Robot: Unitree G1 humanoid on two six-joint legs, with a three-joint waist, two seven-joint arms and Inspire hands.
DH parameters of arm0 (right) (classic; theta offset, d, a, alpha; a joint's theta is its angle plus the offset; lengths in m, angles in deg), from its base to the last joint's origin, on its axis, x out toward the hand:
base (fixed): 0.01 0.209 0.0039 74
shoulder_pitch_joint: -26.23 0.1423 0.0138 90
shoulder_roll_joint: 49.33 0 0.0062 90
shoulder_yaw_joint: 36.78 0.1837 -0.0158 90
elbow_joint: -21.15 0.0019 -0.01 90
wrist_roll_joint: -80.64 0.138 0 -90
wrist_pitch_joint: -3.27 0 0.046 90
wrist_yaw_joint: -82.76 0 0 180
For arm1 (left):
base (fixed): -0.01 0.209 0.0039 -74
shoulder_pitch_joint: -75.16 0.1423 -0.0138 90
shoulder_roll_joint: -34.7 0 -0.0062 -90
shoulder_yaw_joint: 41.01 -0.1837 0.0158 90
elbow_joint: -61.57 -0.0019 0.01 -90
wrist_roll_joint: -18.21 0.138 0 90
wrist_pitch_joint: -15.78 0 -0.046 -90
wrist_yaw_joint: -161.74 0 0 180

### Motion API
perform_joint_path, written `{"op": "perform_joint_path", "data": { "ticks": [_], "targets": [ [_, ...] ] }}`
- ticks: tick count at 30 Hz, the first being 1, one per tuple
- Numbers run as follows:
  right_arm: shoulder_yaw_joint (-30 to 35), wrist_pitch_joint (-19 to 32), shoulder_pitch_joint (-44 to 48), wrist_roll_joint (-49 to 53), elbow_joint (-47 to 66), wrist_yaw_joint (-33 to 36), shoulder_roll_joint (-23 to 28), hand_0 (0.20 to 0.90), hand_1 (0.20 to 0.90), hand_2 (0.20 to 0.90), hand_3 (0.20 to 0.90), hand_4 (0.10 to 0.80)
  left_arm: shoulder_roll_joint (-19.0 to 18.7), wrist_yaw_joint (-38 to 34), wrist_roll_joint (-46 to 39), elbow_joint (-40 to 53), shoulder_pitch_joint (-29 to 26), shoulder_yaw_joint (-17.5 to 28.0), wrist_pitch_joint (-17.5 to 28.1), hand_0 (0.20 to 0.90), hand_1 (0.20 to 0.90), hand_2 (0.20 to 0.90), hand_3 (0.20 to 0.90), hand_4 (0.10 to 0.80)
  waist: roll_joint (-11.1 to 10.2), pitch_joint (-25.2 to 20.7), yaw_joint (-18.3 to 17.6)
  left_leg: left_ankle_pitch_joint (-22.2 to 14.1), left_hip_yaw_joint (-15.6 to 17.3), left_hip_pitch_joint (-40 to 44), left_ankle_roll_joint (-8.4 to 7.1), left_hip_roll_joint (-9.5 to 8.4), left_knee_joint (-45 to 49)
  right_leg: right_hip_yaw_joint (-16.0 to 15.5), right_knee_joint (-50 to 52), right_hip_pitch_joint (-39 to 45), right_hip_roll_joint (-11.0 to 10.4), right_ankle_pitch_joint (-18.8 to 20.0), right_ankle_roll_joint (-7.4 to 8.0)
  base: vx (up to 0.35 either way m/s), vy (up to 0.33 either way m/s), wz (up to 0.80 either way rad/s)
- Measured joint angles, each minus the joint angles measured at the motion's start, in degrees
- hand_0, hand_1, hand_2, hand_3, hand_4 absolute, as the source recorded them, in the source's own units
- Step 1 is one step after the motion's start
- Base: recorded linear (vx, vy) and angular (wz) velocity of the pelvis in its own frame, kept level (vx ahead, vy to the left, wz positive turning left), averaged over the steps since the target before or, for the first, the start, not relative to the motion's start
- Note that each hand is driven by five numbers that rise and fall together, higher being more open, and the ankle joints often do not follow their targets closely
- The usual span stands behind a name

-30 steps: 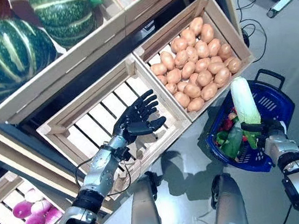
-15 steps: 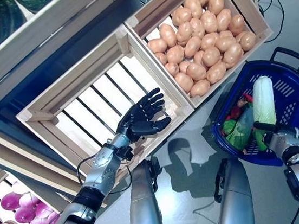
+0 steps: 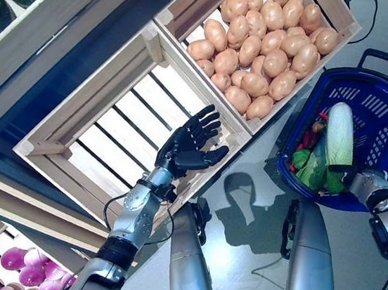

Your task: Put vegetables into the basket

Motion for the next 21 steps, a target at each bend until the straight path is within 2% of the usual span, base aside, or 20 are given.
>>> {"op": "perform_joint_path", "data": {
  "ticks": [2, 10, 18, 21],
  "targets": [
    [0.07, 0.43, 0.21, -0.06, 0.04, -0.22, 0.0, 0.9, 0.9, 0.9, 0.9, 0.8, 0.0, -0.05, -0.05, 0.0, -0.08, 0.0, -0.14, 0.9, 0.9, 0.9, 0.9, 0.8, -0.01, 0.0, 0.12, 0.33, -0.01, 0.24, -0.44, 0.04, -0.5, -0.18, -0.53, 0.29, 0.11, 0.46, 0.57, -0.012, 0.04, -0.01],
    [0.1, 0.78, -0.2, -0.16, -0.26, -1.13, -0.05, 0.9, 0.9, 0.9, 0.9, 0.8, 0.01, -0.37, -2.08, -0.06, -0.06, -0.2, -0.65, 0.9, 0.9, 0.9, 0.9, 0.8, -0.68, -0.41, 0.46, 1.21, 1.48, 8.94, -0.07, 0.31, -8.85, -2.87, -9.81, 9.51, 0.54, 2.52, 1.12, 0.051, 0.032, 0.0],
    [0.08, 1.09, -0.31, -2.43, 0.31, -1.12, -0.61, 0.9, 0.9, 0.9, 0.9, 0.8, 0.0, -0.31, -2.02, -0.22, -0.03, 0.01, -0.83, 0.9, 0.9, 0.9, 0.9, 0.8, -3.45, -3.0, 1.54, 1.8, 3.9, 17.68, 0.17, 0.97, -17.02, -5.19, -20.15, 18.94, 1.15, 5.04, 2.27, 0.081, 0.008, -0.03],
    [0.1, 3.43, -1.31, -2.78, 3.72, -1.08, -2.22, 0.9, 0.9, 0.9, 0.9, 0.8, 0.23, -0.3, -1.17, -1.88, 0.01, 0.17, -1.86, 0.9, 0.9, 0.9, 0.9, 0.8, -4.0, -3.62, 1.39, 3.07, 4.41, 21.72, 0.24, 1.05, -21.49, -6.4, -25.48, 23.42, 1.85, 6.92, 2.48, 0.085, -0.013, 0.0]
  ]
}}
